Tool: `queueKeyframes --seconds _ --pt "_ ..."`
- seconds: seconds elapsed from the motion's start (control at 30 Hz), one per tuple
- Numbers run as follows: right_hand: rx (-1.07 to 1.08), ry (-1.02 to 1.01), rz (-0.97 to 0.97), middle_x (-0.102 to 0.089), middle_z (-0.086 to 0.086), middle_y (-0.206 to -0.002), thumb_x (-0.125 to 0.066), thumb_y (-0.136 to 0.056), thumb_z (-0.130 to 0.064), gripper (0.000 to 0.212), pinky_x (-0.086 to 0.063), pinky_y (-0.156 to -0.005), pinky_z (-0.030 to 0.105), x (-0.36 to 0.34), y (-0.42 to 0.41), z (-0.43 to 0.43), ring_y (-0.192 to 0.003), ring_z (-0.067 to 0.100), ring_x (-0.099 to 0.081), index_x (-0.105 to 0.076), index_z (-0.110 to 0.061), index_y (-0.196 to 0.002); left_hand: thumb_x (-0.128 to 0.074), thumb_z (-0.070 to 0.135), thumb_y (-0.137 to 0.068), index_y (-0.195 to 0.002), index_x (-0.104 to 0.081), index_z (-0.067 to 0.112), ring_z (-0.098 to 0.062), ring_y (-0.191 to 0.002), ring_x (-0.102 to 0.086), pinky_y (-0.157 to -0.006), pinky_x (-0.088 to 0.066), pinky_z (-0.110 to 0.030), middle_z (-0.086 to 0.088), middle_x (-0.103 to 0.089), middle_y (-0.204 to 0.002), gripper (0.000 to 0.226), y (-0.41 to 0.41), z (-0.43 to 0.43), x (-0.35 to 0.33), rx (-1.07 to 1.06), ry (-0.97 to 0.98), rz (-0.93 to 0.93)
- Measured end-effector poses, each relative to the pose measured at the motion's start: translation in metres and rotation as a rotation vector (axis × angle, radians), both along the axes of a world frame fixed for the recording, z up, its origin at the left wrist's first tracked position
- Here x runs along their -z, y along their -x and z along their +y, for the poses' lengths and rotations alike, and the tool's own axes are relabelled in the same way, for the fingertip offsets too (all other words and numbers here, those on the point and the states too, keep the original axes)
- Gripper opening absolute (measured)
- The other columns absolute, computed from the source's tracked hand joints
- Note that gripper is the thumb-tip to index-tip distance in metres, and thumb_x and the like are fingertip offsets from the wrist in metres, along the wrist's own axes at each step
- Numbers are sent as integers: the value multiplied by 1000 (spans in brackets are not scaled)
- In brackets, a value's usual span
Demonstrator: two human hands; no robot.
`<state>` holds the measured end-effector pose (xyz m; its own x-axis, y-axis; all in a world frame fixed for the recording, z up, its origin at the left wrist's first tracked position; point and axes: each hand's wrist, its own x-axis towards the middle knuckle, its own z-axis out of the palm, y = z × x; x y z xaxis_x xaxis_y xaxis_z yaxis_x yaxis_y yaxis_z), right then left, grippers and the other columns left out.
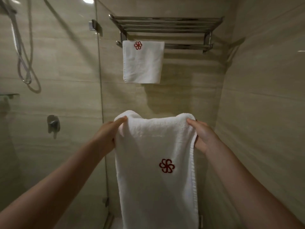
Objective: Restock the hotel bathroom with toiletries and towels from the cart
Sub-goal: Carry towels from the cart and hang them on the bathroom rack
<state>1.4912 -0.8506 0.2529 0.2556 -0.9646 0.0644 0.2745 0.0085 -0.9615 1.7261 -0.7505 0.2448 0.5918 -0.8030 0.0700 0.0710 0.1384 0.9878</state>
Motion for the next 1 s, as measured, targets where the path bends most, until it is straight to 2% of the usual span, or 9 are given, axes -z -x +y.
queueKeyframes --seconds 0.1,0.2,0.33,0.4,0.5,0.67,0.8,0.93,1.0 --pt "39 8 12 -66 12 -90 -55 -92 -13 9 -53 -69 35 -6 -24 -37 -80 24 -64 -62 -8 -95 -71 38 -77 -116 -58 -5 -34 -100 -63 -86 -52 -44 -22 -64 -109 60 -27 -41 -5 67 -47 -67" --pt "102 21 14 -67 12 -94 -57 -92 -15 15 -53 -76 38 -13 -41 -72 -87 25 -64 -62 -8 -104 -67 30 -82 -109 -60 -9 -34 -94 -62 -82 -51 -43 -23 -65 -102 47 -47 -82 -15 106 -15 -104" --pt "116 53 69 -67 13 -101 -63 -88 -22 21 -52 -87 42 -21 -55 -107 -97 28 -64 -62 -8 -104 -60 25 -88 -110 -63 0 -32 -92 -64 -73 -53 -37 -19 -68 -102 32 -68 -129 -27 175 98 -96" --pt "127 73 104 -68 12 -97 -65 -87 -22 16 -53 -84 40 -25 -62 -127 -93 26 -65 -63 -8 -95 -61 25 -88 -110 -64 5 -28 -91 -64 -67 -51 -34 -14 -68 -100 29 -78 -156 -34 176 132 -82" --pt "156 167 100 -71 7 -88 -62 -88 -19 12 -52 -68 30 -39 -68 -164 -79 19 -67 -67 -9 -94 -62 24 -87 -103 -66 8 -25 -82 -64 -66 -52 -34 -12 -68 -94 23 -89 -196 -53 156 162 -124" --pt "284 329 177 -71 1 -85 -65 -87 -20 4 -47 -54 18 -73 -63 -235 -69 10 -66 -67 -17 -87 -62 21 -87 -88 -67 -1 -26 -76 -58 -69 -46 -33 -20 -63 -85 23 -98 -260 -93 119 218 -323" --pt "321 391 210 -67 7 -83 -71 -83 -21 9 -46 -54 21 -110 -46 -299 -65 15 -60 -68 -12 -85 -60 22 -89 -85 -67 5 -20 -74 -44 -60 -34 -27 -11 -53 -81 19 -90 -308 -134 66 195 -500" --pt "283 405 59 -63 10 -93 -69 -83 -13 11 -56 -55 21 -159 -34 -352 -76 13 -66 -64 -5 -89 -59 19 -90 -86 -64 0 -19 -66 -45 -51 -39 -23 -11 -50 -79 21 -72 -355 -184 54 215 -478" --pt "293 453 -7 -54 6 -76 -68 -84 -12 11 -58 -61 24 -187 -30 -369 -50 0 -59 -59 -4 -85 -58 18 -91 -77 -61 5 -15 -57 -47 -41 -43 -16 -9 -50 -71 19 -61 -374 -210 24 274 -450"
